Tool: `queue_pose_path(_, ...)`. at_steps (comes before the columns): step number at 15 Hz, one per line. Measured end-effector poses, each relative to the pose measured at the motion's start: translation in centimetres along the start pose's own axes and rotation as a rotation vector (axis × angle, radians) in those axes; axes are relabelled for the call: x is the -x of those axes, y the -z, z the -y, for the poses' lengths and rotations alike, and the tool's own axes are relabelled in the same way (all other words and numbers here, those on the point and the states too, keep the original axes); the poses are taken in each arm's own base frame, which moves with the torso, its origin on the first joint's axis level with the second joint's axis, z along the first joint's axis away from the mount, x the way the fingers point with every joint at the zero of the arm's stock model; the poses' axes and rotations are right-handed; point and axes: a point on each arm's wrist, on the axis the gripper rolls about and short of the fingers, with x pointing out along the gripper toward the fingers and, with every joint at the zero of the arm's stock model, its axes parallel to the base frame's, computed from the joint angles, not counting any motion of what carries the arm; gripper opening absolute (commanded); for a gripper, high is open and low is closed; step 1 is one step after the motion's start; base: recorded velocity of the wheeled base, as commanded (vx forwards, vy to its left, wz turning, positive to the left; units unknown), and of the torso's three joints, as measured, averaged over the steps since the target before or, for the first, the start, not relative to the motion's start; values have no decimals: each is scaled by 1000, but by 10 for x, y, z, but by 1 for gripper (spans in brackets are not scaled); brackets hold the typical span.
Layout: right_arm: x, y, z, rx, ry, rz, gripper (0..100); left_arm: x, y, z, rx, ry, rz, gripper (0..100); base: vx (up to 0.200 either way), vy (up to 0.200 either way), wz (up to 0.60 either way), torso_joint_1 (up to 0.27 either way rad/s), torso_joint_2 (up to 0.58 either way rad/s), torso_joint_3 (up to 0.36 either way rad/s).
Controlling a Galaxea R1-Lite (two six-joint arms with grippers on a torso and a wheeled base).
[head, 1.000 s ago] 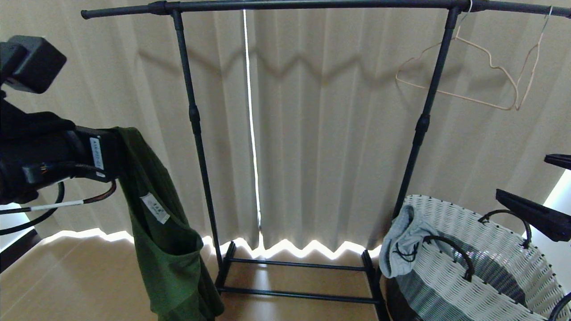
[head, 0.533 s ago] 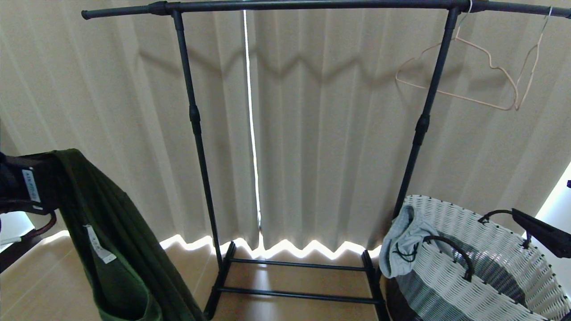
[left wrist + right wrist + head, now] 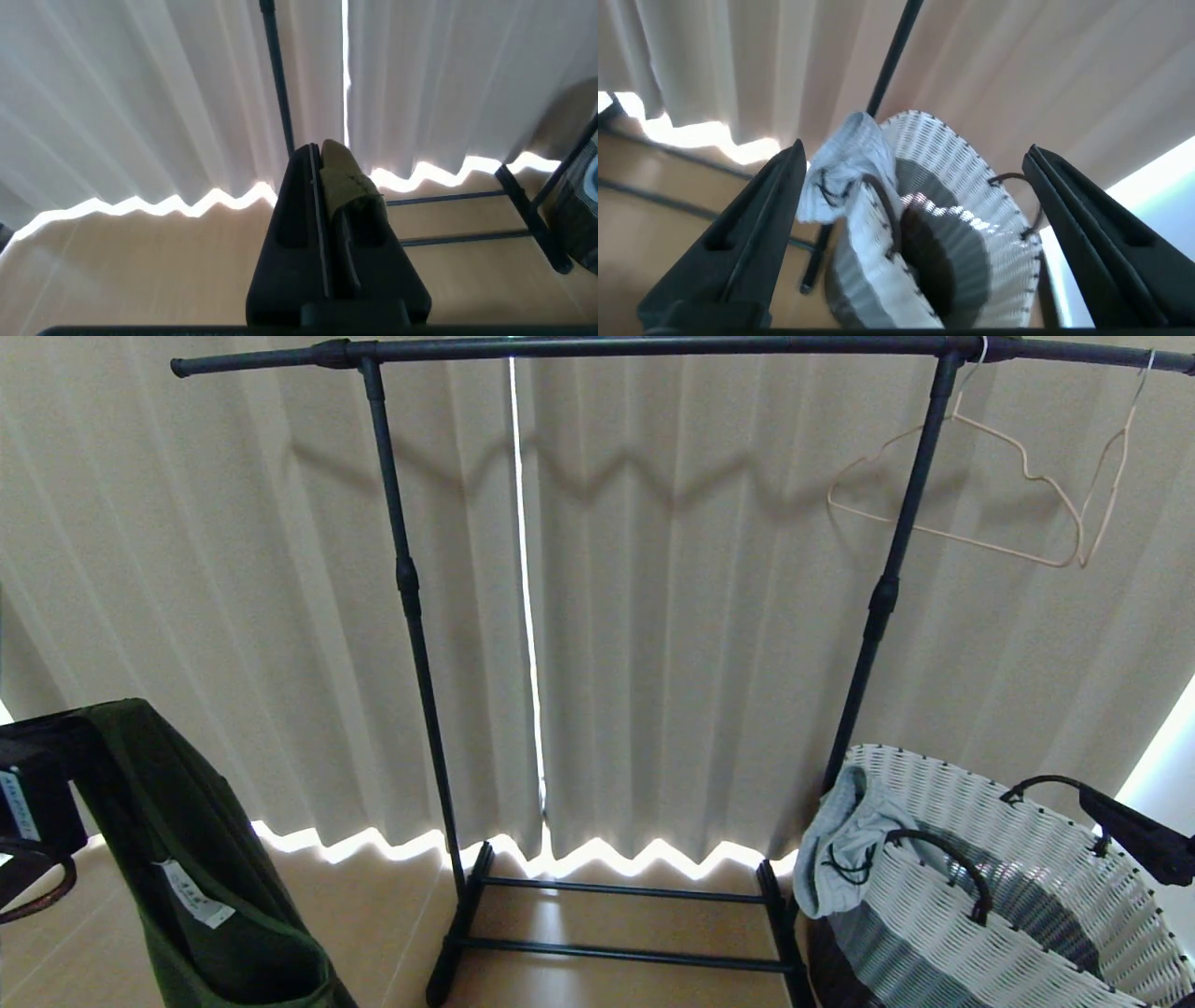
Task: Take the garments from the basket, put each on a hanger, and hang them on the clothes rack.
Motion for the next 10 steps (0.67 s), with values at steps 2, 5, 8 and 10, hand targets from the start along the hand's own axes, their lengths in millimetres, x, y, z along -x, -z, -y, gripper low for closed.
queue_pose_path(2,0,-2,1,-6,1,5,100,1,3,0,-5,-3,1,0,0,0,0,78,-295,-210)
queue_pose_path(5,0,-3,1,-8,2,10,100,2,-1,-1,-3,-9,54,0,0,0,0,76,-316,-286)
queue_pose_path(8,0,-5,2,-7,3,19,100,1,2,0,-3,-2,52,0,0,0,0,181,-525,-286)
queue_pose_path(10,-1,-9,3,-6,4,29,100,1,4,1,-4,29,49,0,0,0,0,183,-469,-293)
